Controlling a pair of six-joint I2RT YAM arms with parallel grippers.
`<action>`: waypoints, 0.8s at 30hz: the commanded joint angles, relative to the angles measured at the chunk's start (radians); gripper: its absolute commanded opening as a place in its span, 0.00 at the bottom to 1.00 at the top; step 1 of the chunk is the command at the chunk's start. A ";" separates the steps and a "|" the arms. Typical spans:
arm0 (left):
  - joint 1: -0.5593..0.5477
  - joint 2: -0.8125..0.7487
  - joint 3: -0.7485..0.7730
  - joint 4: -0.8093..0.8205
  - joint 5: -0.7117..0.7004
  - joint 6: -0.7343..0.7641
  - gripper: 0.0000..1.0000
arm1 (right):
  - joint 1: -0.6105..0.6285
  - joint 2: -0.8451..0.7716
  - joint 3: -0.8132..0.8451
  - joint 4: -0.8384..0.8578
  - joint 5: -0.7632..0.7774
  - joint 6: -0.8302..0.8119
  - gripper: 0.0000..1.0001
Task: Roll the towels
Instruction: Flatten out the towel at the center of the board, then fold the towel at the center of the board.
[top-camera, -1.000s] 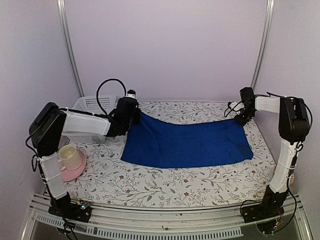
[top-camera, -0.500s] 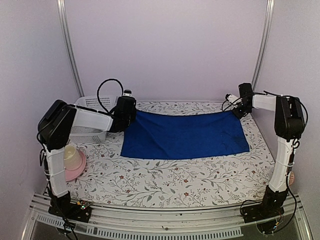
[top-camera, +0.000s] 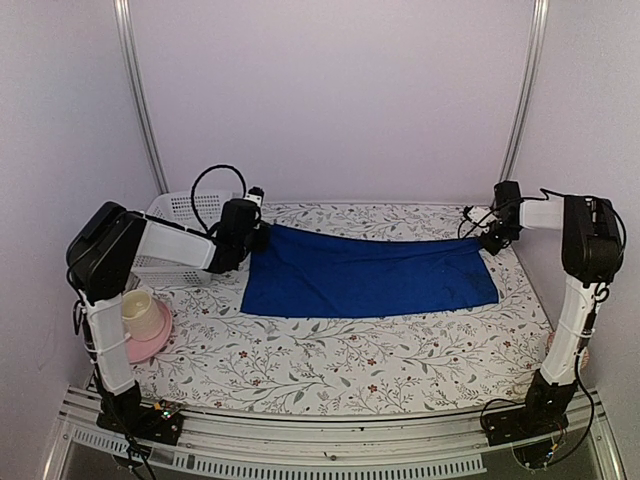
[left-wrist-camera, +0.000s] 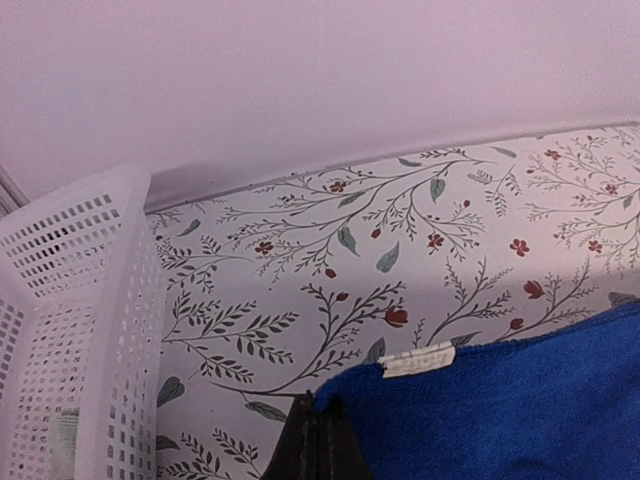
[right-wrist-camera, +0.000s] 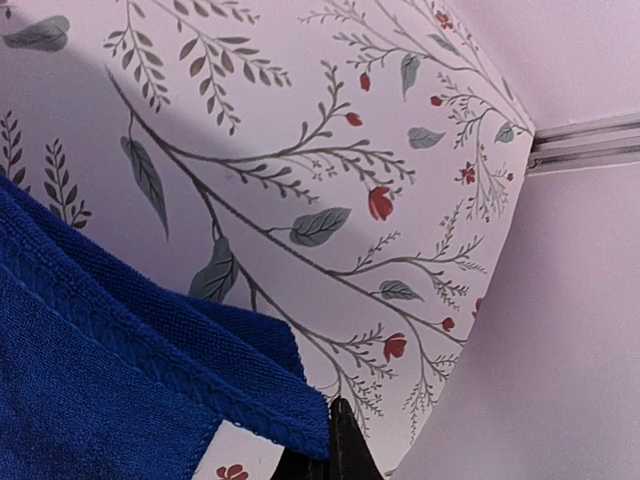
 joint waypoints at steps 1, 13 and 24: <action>0.020 -0.023 0.000 0.037 0.002 0.009 0.00 | -0.021 -0.051 0.005 0.094 0.040 -0.005 0.02; 0.032 0.108 0.078 0.076 -0.067 0.026 0.00 | -0.026 0.032 0.097 0.108 0.073 0.031 0.02; 0.034 0.116 0.100 0.083 -0.091 0.068 0.00 | 0.001 0.034 0.082 0.048 0.041 -0.016 0.04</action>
